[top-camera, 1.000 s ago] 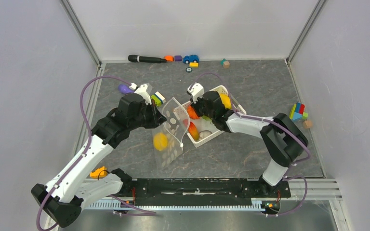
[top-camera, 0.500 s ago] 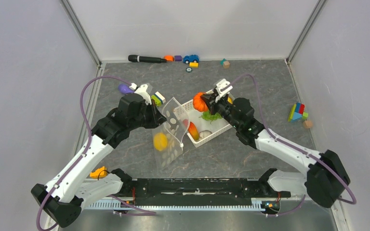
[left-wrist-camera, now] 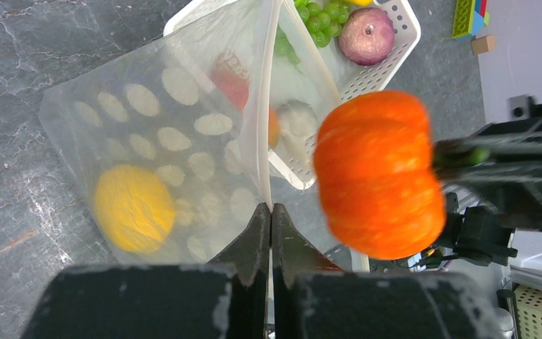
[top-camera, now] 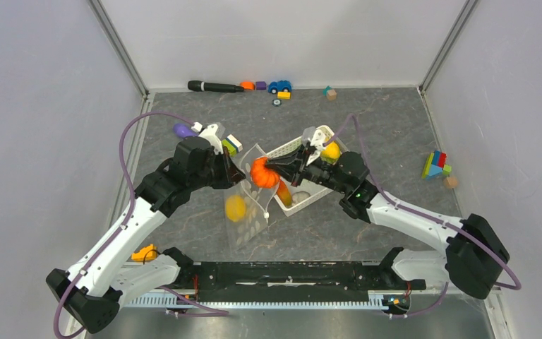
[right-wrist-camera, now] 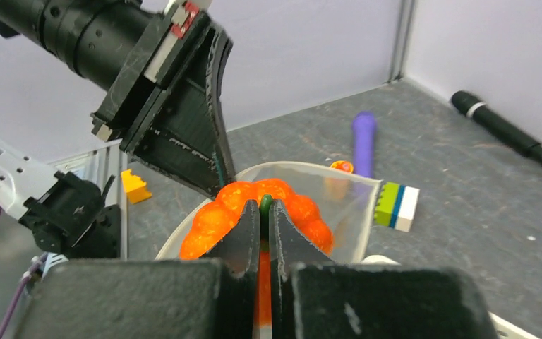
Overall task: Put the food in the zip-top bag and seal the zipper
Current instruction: Place the fake fruit in the zipper food storage bag.
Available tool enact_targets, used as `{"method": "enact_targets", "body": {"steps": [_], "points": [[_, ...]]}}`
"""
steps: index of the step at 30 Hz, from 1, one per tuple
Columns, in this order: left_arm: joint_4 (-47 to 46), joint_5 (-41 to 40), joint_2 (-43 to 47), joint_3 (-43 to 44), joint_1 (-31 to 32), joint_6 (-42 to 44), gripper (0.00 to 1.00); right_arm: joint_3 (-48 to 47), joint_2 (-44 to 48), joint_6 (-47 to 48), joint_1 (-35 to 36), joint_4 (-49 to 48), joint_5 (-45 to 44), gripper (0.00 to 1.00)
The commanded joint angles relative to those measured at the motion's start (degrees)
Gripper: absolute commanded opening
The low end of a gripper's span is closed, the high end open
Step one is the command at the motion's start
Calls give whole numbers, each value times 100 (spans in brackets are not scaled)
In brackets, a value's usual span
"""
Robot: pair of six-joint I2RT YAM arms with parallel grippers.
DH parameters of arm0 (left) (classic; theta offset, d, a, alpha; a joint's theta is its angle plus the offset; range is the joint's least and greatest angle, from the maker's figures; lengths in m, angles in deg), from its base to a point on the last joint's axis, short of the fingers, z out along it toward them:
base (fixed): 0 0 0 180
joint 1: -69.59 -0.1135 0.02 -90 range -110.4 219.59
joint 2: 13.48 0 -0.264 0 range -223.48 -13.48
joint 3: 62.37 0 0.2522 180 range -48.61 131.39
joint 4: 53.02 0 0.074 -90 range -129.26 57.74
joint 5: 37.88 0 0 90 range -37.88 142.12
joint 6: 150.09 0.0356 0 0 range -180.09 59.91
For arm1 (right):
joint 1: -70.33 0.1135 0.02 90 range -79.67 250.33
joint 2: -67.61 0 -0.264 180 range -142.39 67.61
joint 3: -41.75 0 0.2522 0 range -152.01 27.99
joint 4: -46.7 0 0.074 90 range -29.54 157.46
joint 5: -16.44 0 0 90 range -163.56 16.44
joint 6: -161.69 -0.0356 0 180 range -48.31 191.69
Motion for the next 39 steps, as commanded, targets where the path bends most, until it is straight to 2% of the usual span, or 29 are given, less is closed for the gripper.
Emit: {"method": "enact_targets", "body": {"steps": [1,7,14,19,23,26,29,30,31,35,39], "points": [[-177,216,-6,20,-31,191,2,-352,-333,-80,206,-277,-73,0],[-236,251,25,-7,-33,212,2,-416,-598,-167,341,-14,-610,1],[-263,329,25,-15,-32,230,2,-519,-635,120,578,435,-1263,20],[-281,331,51,-23,-31,235,2,-513,-674,121,614,444,-1390,25],[-316,358,90,-40,-32,256,2,-512,-684,73,623,449,-1317,38],[-326,324,113,-42,-32,253,2,-504,-648,75,622,510,-1252,54],[-313,287,113,-51,-30,255,2,-511,-547,111,622,606,-1244,81],[-306,267,113,-44,-32,258,2,-524,-501,153,614,657,-1234,95],[-283,240,97,-38,-32,254,2,-559,-460,202,618,773,-1230,98],[-264,212,93,-25,-32,256,2,-742,-254,492,559,1374,-1415,98],[-257,173,85,-35,-32,234,2,-904,14,503,444,2093,-2028,98]]}}
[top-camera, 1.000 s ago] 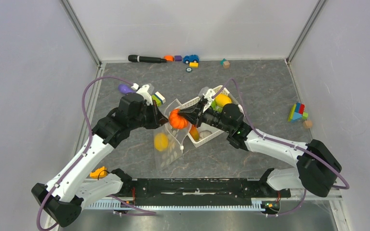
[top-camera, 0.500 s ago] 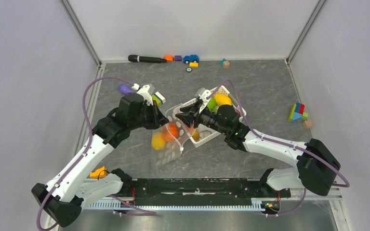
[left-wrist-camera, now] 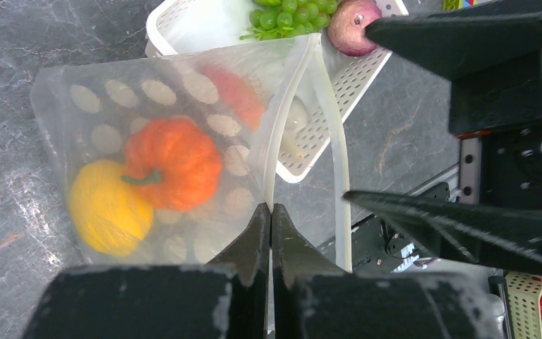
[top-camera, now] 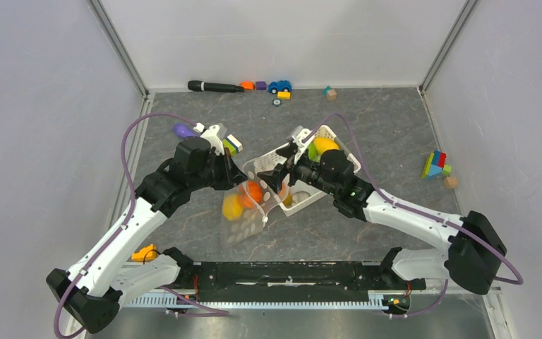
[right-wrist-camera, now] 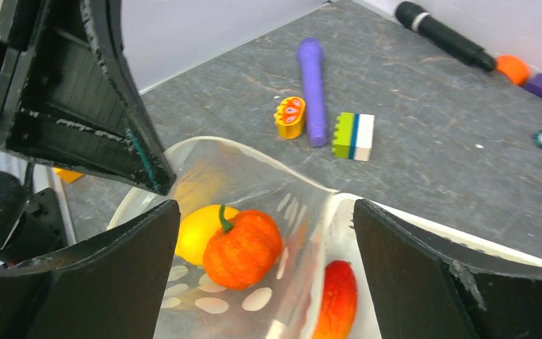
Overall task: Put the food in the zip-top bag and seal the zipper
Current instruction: Place the fake fruit in the zipper food storage bag, then pick up the fake fruit from the bin.
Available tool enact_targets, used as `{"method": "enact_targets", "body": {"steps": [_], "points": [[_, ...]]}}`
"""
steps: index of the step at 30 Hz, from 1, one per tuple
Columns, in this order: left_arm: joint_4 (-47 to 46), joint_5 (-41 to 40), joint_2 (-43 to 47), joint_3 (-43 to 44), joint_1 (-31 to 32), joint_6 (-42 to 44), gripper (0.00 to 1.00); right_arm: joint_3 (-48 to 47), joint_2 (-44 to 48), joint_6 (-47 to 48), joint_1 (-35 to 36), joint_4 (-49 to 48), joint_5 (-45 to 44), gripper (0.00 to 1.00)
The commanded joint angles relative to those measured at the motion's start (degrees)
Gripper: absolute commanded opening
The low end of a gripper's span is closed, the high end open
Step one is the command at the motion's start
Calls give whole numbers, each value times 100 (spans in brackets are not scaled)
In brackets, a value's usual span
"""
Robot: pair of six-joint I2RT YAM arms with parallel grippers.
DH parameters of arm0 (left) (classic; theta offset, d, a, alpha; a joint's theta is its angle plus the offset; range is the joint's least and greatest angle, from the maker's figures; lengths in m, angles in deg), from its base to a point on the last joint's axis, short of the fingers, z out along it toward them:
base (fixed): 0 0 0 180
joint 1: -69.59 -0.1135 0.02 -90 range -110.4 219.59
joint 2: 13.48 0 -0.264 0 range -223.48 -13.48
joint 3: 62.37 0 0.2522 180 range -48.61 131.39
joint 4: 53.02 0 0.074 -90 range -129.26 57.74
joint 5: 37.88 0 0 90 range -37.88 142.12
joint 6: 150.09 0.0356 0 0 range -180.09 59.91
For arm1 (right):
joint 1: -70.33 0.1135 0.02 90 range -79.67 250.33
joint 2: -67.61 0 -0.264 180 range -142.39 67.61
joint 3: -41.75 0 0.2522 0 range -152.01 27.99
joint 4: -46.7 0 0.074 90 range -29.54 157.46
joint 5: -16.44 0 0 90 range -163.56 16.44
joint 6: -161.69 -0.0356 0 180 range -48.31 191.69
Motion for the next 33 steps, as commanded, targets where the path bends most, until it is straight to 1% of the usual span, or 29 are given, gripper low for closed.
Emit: {"method": "enact_targets", "body": {"steps": [1,7,11,14,19,25,29,33], "points": [[-208,-58,63,9,-32,232,2,-428,505,183,-147,801,-709,98],[-213,-55,14,15,-39,232,2,-604,785,350,-551,1957,-1459,98],[-189,-65,22,28,-40,236,2,-926,549,635,-749,3046,-1940,98],[-191,-98,45,28,-39,251,2,-1100,259,689,-932,3487,-2317,98],[-187,-107,66,28,-41,254,2,-1315,-349,978,-1173,3736,-2323,98],[-182,-136,91,36,-41,276,2,-1717,-1306,1192,-1404,3824,-1890,98],[-171,-159,94,37,-41,272,2,-1987,-1843,1277,-1423,3849,-1937,96],[-166,-163,86,32,-41,274,2,-2038,-2104,1313,-1427,3708,-2046,96]]}}
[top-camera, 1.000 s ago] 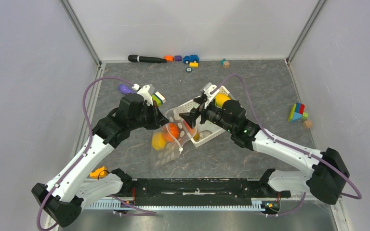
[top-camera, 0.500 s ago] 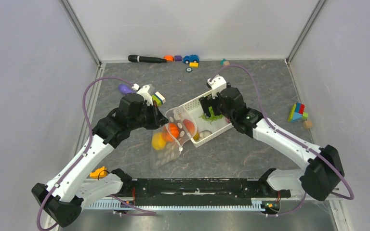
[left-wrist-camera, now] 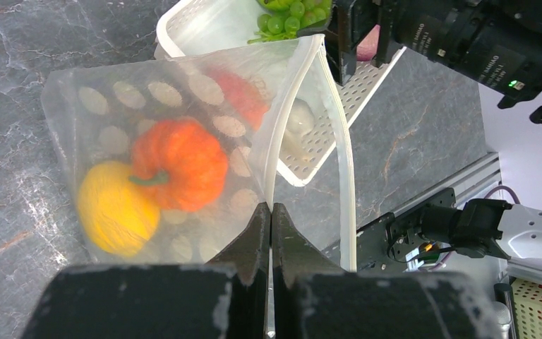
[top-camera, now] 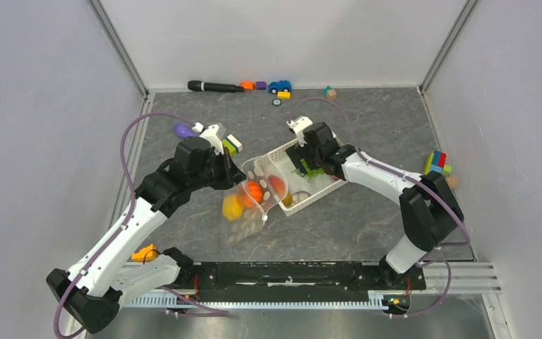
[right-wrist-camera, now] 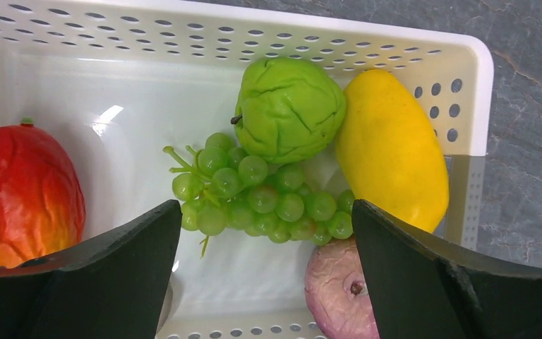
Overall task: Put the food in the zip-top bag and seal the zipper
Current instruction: Pick up the fake fruit from the bin.
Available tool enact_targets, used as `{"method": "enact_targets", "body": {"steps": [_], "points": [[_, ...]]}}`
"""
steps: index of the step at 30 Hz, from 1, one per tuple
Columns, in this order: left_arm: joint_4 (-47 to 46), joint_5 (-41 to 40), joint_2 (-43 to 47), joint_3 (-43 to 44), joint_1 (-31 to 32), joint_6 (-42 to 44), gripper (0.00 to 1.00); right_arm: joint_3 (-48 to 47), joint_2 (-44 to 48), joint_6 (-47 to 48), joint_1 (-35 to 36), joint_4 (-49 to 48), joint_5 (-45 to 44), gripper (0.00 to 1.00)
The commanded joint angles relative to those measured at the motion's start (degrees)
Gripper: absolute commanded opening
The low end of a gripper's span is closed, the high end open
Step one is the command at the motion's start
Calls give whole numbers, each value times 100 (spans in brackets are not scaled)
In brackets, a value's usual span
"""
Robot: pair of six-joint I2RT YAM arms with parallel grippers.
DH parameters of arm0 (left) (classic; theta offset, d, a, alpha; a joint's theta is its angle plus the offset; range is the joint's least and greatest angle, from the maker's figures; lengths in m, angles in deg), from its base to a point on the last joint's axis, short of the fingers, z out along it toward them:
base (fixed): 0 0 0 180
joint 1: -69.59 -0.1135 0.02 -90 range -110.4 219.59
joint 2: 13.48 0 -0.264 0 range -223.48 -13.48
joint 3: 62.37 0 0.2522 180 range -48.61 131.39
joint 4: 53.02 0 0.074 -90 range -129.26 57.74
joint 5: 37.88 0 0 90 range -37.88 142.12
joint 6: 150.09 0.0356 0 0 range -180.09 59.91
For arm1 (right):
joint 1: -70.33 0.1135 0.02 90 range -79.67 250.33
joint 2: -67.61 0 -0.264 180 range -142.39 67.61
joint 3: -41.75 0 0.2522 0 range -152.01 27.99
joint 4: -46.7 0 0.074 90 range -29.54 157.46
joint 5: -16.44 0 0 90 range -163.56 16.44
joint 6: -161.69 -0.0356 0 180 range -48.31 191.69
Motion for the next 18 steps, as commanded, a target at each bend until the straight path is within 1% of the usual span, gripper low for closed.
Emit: {"method": "enact_targets", "body": {"steps": [1,7,10,12,16,18], "points": [[-165,-25,88,37,-38,274,2,-288,-177,136,-4,-223,-46,95],[-156,-24,56,46,-47,267,2,-291,-575,144,-4,-485,-49,89],[-156,-32,62,46,-47,273,2,-291,-780,135,-4,-578,-232,87],[-152,-33,66,46,-55,270,2,-285,-881,158,-6,-707,-417,86],[-155,-22,83,46,-52,266,2,-82,-1028,280,-8,-1242,-502,83],[-157,-24,84,46,-56,267,2,-58,-1119,263,-6,-1307,-553,82]]}}
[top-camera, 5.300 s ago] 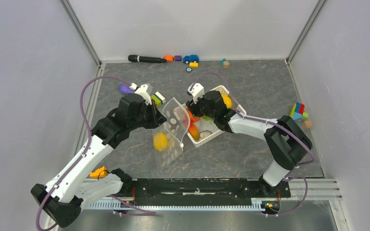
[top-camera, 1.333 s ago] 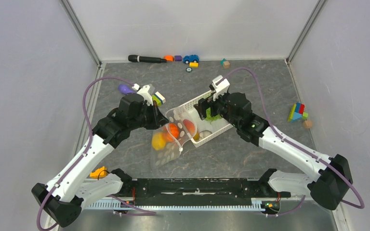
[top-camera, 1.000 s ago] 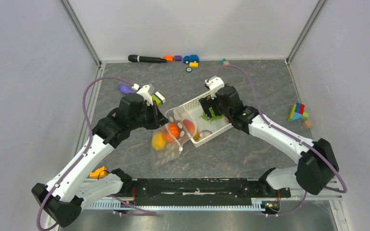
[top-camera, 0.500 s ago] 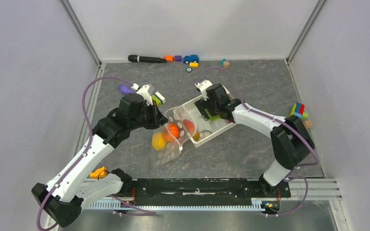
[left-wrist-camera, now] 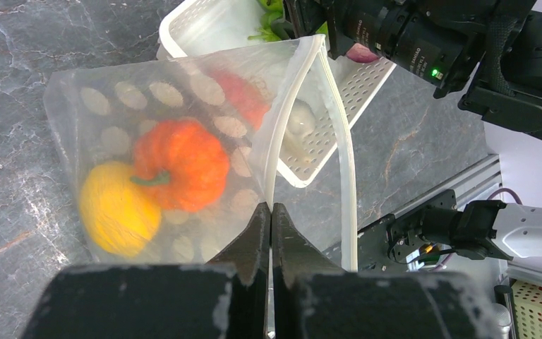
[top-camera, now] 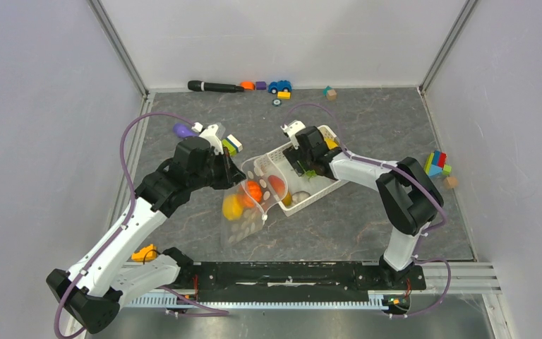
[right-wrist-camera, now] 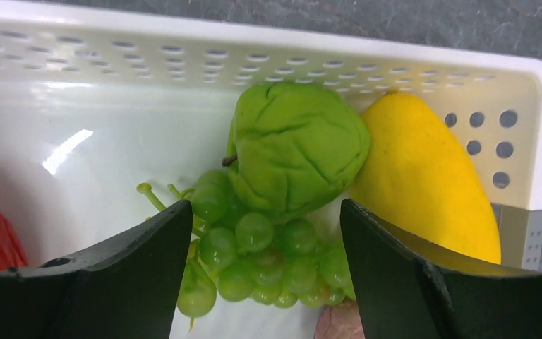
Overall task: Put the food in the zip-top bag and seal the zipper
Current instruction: Pick up the fake fruit from the bin.
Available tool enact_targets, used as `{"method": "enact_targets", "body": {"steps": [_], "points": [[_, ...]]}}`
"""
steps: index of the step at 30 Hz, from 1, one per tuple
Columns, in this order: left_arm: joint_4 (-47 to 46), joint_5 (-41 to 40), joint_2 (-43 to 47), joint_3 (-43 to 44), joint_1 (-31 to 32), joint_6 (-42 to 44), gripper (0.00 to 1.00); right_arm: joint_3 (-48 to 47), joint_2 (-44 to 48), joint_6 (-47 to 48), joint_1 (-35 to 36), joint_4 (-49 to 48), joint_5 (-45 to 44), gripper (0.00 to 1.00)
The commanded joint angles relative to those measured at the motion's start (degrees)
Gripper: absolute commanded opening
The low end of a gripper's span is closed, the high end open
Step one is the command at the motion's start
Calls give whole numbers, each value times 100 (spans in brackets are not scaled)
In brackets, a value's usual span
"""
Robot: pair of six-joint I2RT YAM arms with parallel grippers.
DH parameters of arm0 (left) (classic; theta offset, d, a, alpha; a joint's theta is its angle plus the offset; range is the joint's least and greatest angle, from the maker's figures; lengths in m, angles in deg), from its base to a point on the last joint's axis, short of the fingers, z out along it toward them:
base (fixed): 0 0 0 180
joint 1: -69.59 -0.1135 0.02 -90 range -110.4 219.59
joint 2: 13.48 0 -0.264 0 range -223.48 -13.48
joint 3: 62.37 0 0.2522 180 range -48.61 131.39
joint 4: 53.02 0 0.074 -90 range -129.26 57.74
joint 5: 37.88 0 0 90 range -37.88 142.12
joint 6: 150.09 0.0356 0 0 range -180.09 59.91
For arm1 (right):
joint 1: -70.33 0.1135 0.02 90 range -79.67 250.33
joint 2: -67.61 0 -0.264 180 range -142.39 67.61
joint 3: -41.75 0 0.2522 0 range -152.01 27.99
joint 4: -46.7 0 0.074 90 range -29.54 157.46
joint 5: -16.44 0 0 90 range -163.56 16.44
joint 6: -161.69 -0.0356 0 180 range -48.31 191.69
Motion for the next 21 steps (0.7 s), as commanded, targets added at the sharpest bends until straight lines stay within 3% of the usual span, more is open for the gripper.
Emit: {"method": "enact_targets", "body": {"steps": [1,7,14,21], "points": [[-156,-22,85,43,-30,254,2,-3,-175,74,-3,-615,-293,81],[-155,-13,84,43,-38,248,2,-11,-208,-46,-2,-611,-359,66],[-156,28,114,43,-36,243,2,308,338,-202,-2,-882,-360,17],[-156,39,113,43,-38,221,2,716,1285,-390,-3,-1108,-97,2]]}}
